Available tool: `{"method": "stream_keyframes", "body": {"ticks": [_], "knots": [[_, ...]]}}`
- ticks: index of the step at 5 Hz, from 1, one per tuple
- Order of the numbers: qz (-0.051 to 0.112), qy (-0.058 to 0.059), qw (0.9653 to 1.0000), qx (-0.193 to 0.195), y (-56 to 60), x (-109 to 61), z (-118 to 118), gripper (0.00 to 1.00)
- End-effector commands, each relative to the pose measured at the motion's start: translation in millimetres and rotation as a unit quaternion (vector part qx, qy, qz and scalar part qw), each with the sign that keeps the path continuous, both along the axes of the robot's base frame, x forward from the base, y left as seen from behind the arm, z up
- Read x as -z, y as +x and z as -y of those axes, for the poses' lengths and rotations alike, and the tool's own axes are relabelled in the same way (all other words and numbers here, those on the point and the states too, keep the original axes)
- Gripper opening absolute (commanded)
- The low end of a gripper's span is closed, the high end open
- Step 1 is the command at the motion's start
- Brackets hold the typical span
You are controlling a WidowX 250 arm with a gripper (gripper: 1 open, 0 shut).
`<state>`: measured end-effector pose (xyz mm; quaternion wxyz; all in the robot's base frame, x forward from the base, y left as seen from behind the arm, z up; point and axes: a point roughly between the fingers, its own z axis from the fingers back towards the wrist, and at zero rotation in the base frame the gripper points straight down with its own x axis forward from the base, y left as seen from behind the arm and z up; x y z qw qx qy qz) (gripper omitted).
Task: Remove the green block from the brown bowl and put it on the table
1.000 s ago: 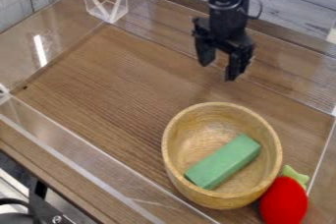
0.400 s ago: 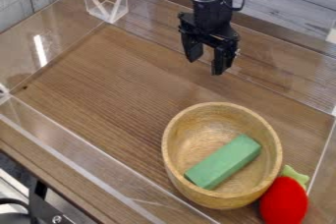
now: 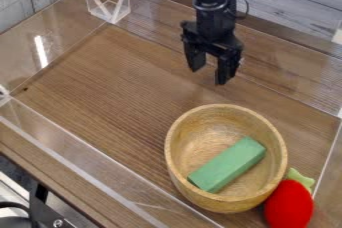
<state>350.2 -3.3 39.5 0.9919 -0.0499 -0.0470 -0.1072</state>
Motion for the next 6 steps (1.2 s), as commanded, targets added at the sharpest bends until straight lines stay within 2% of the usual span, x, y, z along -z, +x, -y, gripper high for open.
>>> {"method": "stream_keyframes", "body": {"ticks": [1,2,3,6], "knots": [[0.031,-0.003,0.9995,0.01,-4.9,-24.3,26,1.0],[0.038,-0.004,0.9992,0.009,-26.7,-38.1,53,1.0],[0.035,-0.004,0.9994,-0.005,-43.6,-42.6,71,1.0],[0.011,0.0,0.9998,0.017,-62.5,-53.0,104,1.0]]}}
